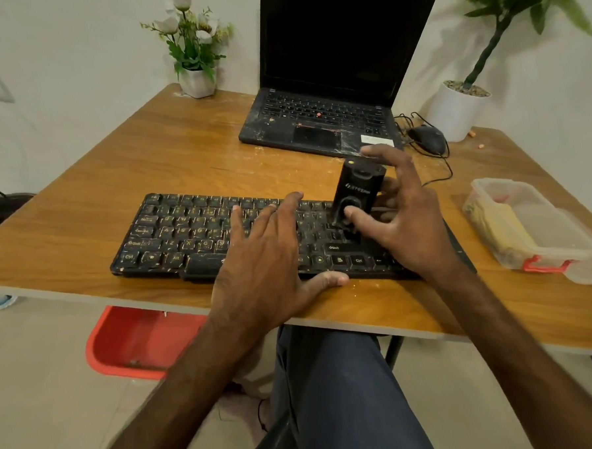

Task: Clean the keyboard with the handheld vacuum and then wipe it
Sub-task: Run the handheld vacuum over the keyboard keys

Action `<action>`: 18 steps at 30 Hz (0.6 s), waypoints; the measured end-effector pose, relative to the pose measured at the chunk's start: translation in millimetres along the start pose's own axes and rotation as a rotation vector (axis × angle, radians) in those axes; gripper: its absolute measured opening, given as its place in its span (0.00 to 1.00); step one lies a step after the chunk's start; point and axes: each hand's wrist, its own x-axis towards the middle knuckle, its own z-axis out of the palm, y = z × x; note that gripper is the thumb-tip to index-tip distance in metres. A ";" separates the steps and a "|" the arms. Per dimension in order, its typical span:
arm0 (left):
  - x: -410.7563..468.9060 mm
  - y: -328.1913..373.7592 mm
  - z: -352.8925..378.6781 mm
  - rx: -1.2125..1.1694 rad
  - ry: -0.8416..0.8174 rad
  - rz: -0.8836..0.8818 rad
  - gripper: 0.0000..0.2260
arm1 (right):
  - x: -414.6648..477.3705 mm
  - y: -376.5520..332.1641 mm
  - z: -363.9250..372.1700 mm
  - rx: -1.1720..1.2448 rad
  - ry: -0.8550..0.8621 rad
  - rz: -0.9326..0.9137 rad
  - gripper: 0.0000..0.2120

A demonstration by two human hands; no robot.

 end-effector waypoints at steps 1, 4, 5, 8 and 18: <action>0.3 0.0 -0.5 -0.005 -0.004 -0.004 0.51 | 1.7 1.9 0.1 0.004 0.019 0.000 0.32; -0.4 0.0 -0.3 -0.006 -0.006 -0.004 0.51 | -11.0 -7.8 9.1 0.091 -0.050 -0.077 0.28; -0.9 -0.1 -0.1 -0.005 -0.004 -0.004 0.51 | -16.5 -12.7 12.3 0.125 -0.089 -0.114 0.27; -1.1 -0.3 0.3 0.007 -0.003 0.005 0.52 | -15.4 -12.0 14.7 0.077 -0.114 -0.181 0.27; -1.3 -0.7 -0.2 -0.012 -0.007 -0.005 0.52 | -25.7 -16.2 9.0 0.061 -0.124 -0.187 0.27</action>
